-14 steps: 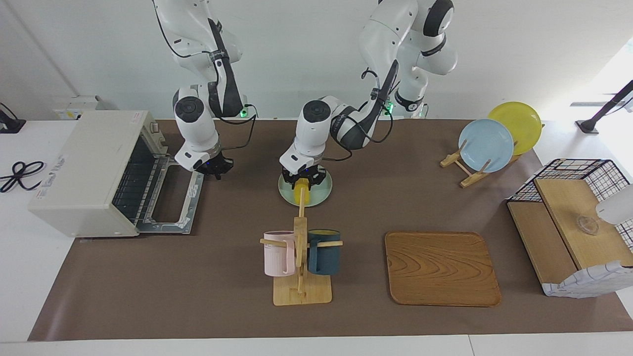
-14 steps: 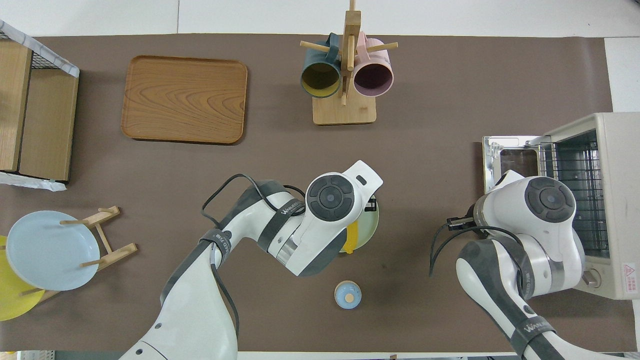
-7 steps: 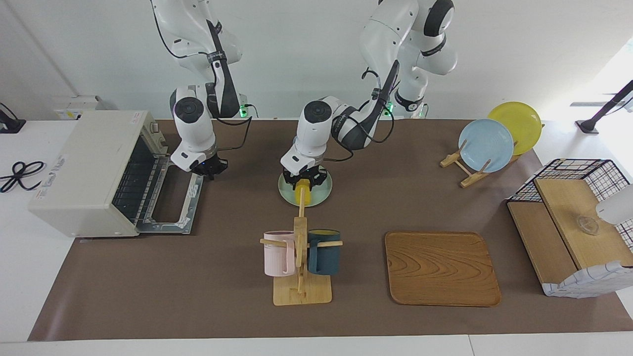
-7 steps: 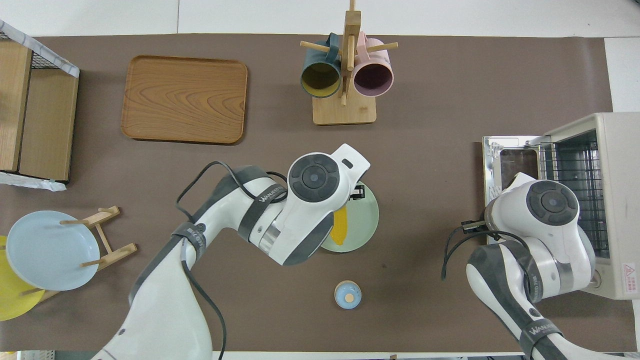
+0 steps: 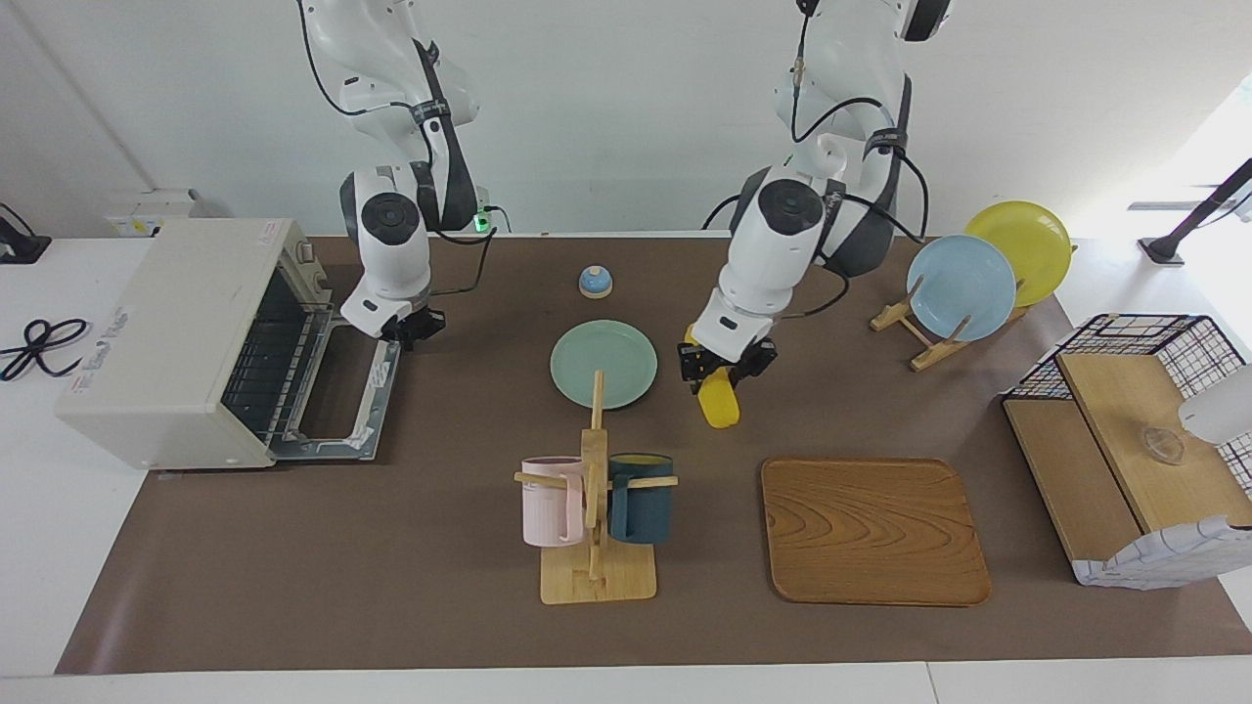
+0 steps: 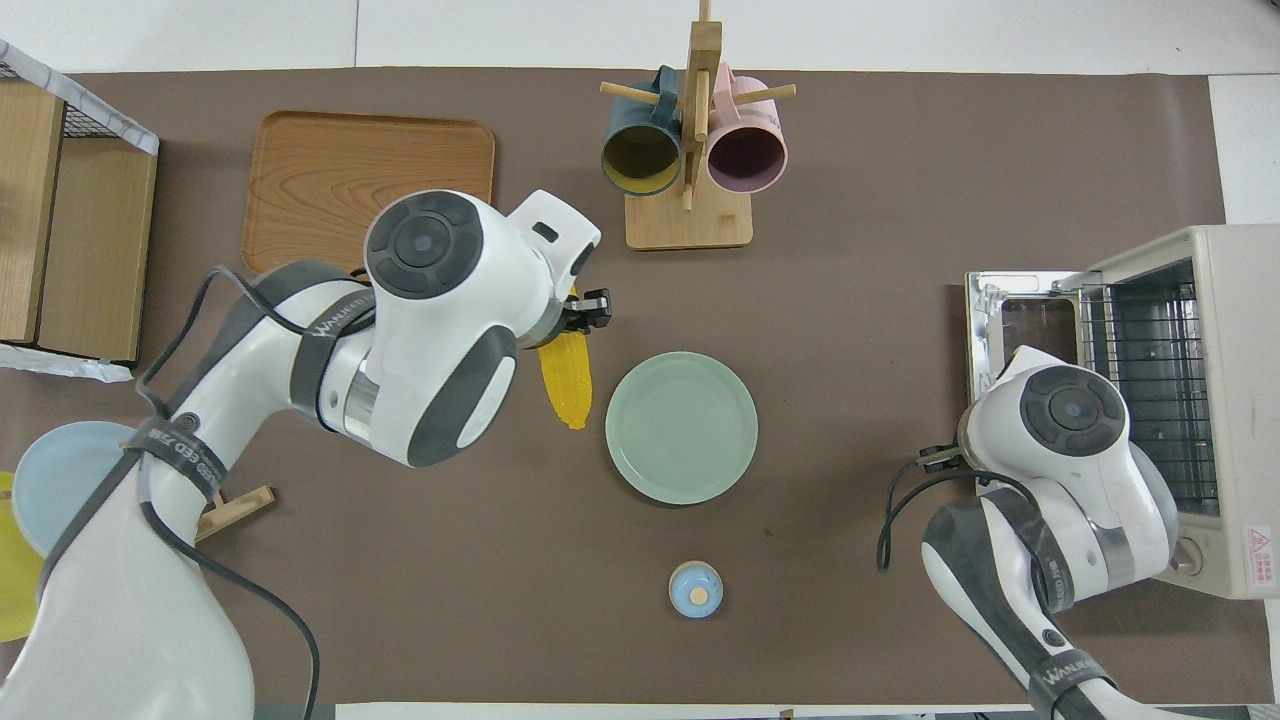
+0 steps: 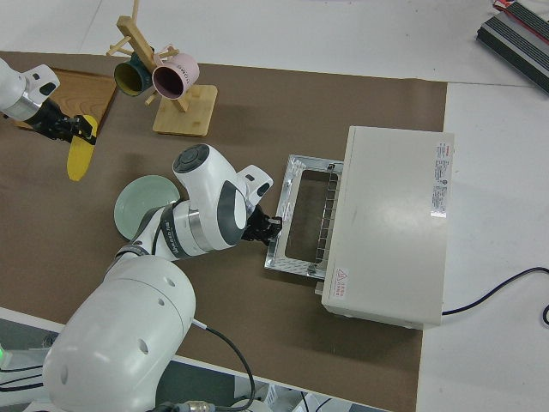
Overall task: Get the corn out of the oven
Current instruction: 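Lift the corn with the left gripper and carry it onto the wooden tray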
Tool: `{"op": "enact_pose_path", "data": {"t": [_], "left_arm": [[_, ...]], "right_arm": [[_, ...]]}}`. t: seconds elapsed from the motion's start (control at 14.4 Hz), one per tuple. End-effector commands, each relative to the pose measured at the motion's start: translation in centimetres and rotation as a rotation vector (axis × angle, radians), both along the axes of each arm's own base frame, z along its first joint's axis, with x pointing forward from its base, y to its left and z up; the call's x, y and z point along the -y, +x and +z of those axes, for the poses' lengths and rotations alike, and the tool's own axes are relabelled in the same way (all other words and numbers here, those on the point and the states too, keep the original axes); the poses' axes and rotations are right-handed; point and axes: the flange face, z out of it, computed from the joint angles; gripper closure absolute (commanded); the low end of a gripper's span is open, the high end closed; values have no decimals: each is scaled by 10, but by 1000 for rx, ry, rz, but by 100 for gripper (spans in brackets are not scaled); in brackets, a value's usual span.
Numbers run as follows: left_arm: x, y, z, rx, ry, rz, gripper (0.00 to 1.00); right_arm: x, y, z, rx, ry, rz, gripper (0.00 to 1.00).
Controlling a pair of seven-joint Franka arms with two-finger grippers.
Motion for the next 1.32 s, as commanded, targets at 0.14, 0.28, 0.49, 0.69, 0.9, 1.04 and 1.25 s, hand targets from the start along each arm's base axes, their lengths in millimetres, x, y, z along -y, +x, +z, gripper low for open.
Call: {"op": "enact_pose_path", "data": {"t": [0.14,0.28,0.49,0.69,0.9,1.04,1.25], "left_arm": [[-54,42,-7,30,12,-12,100],[-75,79,-13,44,31,18,100],[-101,129,-50,48,37,52,100],[-129,151,-53,77,33,14,100],[-137,161,-58,87,31,-30,100],[-137,172,-61,104,27,-30,100],[-129,188,-78,106,18,-38,100]], "right_arm": [[33,32,76,-32,-79,39,100],[48,30,94,-35,-66,76,100],[88,25,110,-37,-45,101,100],[114,20,120,-43,-33,114,100],[124,16,130,-49,-28,131,100],[127,14,135,-46,-27,138,100],[146,11,139,-52,-17,157,100]]}}
